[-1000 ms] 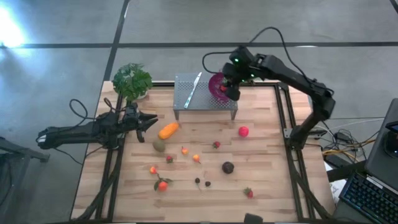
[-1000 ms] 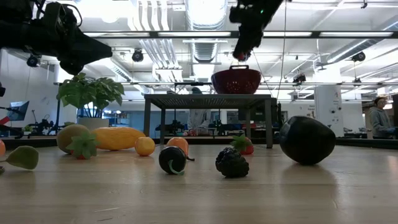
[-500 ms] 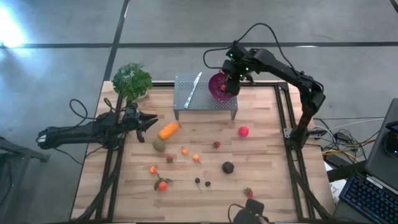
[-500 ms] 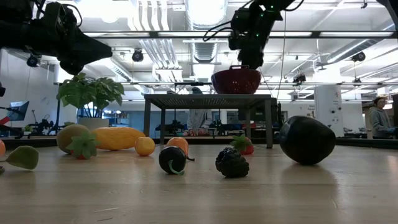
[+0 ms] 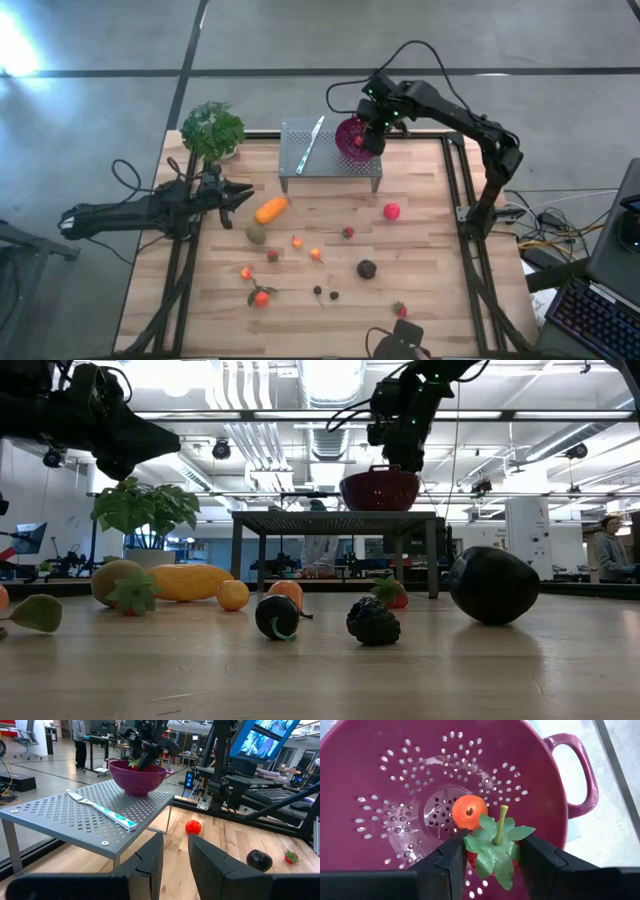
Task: Pick & Place Fruit
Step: Put the red strawberry into the violet strainer bowl on the shelf
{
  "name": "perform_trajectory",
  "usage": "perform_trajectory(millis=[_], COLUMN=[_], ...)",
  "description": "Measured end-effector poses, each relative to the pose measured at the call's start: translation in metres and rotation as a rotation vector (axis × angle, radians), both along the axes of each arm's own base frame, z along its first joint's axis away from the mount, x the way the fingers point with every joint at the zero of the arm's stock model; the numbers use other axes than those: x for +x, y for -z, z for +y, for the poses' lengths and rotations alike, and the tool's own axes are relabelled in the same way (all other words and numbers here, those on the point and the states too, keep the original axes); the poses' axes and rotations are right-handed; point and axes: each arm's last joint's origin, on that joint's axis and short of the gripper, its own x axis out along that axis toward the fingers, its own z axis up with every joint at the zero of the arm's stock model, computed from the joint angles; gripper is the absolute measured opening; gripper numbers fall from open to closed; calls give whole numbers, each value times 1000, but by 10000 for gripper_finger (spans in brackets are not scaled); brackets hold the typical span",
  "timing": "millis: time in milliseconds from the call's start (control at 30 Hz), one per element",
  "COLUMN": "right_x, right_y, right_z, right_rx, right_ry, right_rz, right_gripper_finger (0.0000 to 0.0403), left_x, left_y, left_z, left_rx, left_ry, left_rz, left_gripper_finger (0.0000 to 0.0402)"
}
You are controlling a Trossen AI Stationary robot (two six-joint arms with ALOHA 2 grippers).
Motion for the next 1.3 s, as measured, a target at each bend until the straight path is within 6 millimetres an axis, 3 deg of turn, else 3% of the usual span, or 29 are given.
perform_trajectory(millis=[167, 467, 967, 1300], right_x=[1, 0, 0, -6], right_y=[4, 11, 11, -5], right_z=[-1, 0, 0, 8], right_rx=[-3, 9, 8, -23], right_ry=[0, -1, -3, -17], right_rz=[-3, 12, 13, -20], right_gripper_finger=[161, 143, 224, 237], left_x=[0, 0, 0, 0], left_y=[0, 0, 0, 0], left_z=[0, 0, 0, 0], left_rx=[0, 0, 0, 0], left_ry=[0, 0, 0, 0], left_rz=[0, 0, 0, 0], left_gripper_finger=[96, 96, 96, 96])
